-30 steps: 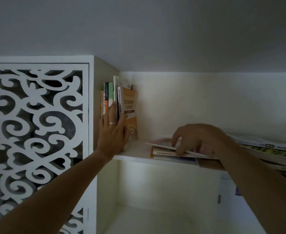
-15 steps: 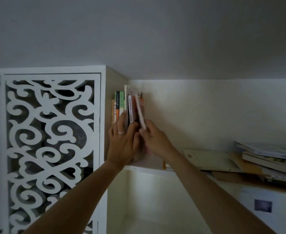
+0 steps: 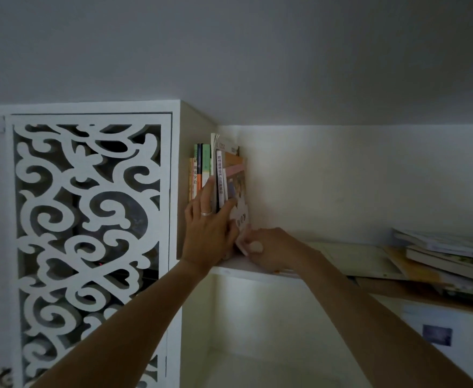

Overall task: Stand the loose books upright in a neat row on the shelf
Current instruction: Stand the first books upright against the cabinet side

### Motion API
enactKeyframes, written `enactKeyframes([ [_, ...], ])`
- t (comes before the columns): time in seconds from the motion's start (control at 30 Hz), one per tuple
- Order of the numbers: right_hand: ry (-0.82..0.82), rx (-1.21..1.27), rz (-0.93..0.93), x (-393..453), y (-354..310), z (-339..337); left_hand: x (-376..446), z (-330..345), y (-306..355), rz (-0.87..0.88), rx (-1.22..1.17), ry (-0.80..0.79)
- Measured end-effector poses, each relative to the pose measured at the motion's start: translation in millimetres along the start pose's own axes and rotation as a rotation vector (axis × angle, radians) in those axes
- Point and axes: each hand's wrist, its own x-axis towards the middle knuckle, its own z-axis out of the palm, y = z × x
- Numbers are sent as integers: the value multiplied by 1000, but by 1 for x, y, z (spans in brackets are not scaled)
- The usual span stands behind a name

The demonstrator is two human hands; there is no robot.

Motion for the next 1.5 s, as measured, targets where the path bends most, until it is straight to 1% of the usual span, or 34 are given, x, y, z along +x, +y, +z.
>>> enactKeyframes([
  [0.07,-28,62,70,-9,18,-17,0,0,0,-3,-10,3],
  [0.1,-73,42,111,-13,26,-26,0,0,0,-8,-12,4],
  [0.17,-249,-143,182,-22,39,-43,1,0,1,-11,-11,3],
  [0.2,-316,-226,206,-26,45,-48,1,0,1,-8,-11,1],
  [0.23,-345,-260,218,-30,50,-51,0,-1,1,-5,-13,-1],
  [0.37,-246,-125,193,-36,73,-51,-1,-2,2,-2,-20,9],
  [0.47,-230,-118,138,-41,78,-54,-1,-3,2,4,-17,15],
  [0.5,-193,-103,106,-43,78,-55,-1,-3,2,6,-17,14],
  [0.57,-29,-88,34,-44,79,-53,-1,-3,2,6,-19,11],
  [0.6,71,-121,7,-44,80,-51,-1,-3,2,4,-19,12],
  [0.63,137,-154,3,-45,82,-49,-1,-3,2,3,-19,15],
  [0.67,138,-166,14,-45,83,-47,-1,-2,1,3,-18,18],
  [0.7,60,-187,61,-46,83,-46,-1,-2,1,5,-16,19],
  [0.77,-185,-324,179,-47,84,-44,-1,-3,1,6,-14,22],
  [0.8,-248,-395,216,-48,85,-43,-1,-3,2,6,-13,26],
  [0.83,-239,-434,225,-47,86,-41,-1,-3,2,6,-11,30],
  [0.87,-184,-448,214,-45,86,-40,-1,-2,3,4,-12,32],
  [0.93,-5,-405,193,-42,86,-40,-1,-2,3,-3,-27,26],
  [1.07,414,-153,160,-25,75,-41,-2,-1,4,-19,-28,16],
  [1.13,564,-50,154,-9,58,-36,-2,-1,4,-19,-20,21],
  [1.37,947,375,185,26,-1,-16,-3,2,2,-49,-42,80],
  [1.43,1048,534,171,33,-9,-13,-3,1,2,-62,-52,85],
  [1.5,1115,684,122,37,-16,-12,-2,-1,3,-71,-73,101],
])
